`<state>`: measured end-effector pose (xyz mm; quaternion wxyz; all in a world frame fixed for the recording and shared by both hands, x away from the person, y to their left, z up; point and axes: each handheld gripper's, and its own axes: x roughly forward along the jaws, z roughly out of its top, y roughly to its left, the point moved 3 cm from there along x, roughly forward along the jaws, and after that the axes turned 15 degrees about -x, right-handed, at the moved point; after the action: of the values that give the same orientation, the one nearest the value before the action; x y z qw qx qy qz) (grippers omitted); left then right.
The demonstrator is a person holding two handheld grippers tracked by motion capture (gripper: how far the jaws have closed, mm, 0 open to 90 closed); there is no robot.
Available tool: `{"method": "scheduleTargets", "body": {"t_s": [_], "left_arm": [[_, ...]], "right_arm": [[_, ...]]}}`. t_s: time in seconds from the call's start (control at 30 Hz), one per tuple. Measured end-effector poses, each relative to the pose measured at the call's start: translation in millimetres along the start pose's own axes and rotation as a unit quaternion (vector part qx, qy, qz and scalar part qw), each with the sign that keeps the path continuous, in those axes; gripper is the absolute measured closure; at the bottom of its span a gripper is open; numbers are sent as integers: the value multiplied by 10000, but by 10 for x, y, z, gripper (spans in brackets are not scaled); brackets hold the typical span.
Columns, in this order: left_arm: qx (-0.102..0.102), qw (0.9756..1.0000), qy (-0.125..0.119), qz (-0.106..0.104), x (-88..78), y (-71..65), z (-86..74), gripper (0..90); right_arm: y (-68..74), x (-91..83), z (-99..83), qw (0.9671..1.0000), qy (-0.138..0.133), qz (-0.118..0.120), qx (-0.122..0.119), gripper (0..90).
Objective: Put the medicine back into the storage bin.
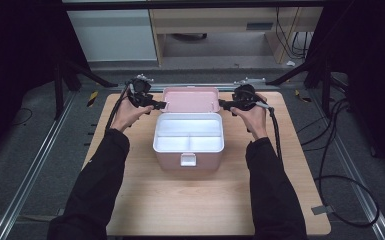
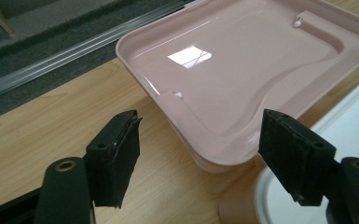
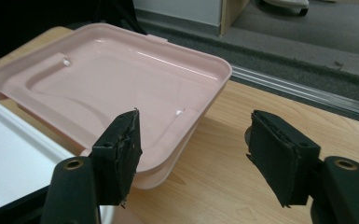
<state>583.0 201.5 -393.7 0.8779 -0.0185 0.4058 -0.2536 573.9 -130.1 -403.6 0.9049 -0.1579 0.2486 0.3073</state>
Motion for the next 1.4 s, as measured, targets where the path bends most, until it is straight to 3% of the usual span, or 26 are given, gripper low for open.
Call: {"method": "scheduleTargets", "body": {"t_s": [0.17, 0.23, 0.33, 0.43, 0.7, 0.97, 1.27, 1.4], "left_arm": [[-113, 9999, -30, -66, 146, 38, 1, 287], [-175, 9998, 2, -65, 208, 63, -10, 287], [-246, 9996, 48, -142, 289, 87, -30, 289], [-191, 9995, 257, -84, 383, 89, -79, 292], [-355, 9987, 208, -306, 447, 94, -84, 335], [-577, 9972, 247, -404, 479, 108, -95, 375], [-394, 9988, 187, -223, 450, 78, -79, 409], [-370, 9990, 192, -181, 430, 85, -81, 448]], "right_arm": [[-2, 165, 46, 10000, 63, 24, 6, 341], [1, 244, 43, 9999, 61, 92, 125, 337], [7, 340, 20, 9998, 180, 89, 58, 338], [33, 437, -17, 9995, 262, 155, 84, 334], [67, 606, -126, 9981, 467, 327, 231, 333], [99, 648, -141, 9973, 412, 509, 321, 403], [65, 627, -88, 9967, 346, 551, 478, 412], [88, 616, -61, 9974, 399, 478, 361, 412]]}}
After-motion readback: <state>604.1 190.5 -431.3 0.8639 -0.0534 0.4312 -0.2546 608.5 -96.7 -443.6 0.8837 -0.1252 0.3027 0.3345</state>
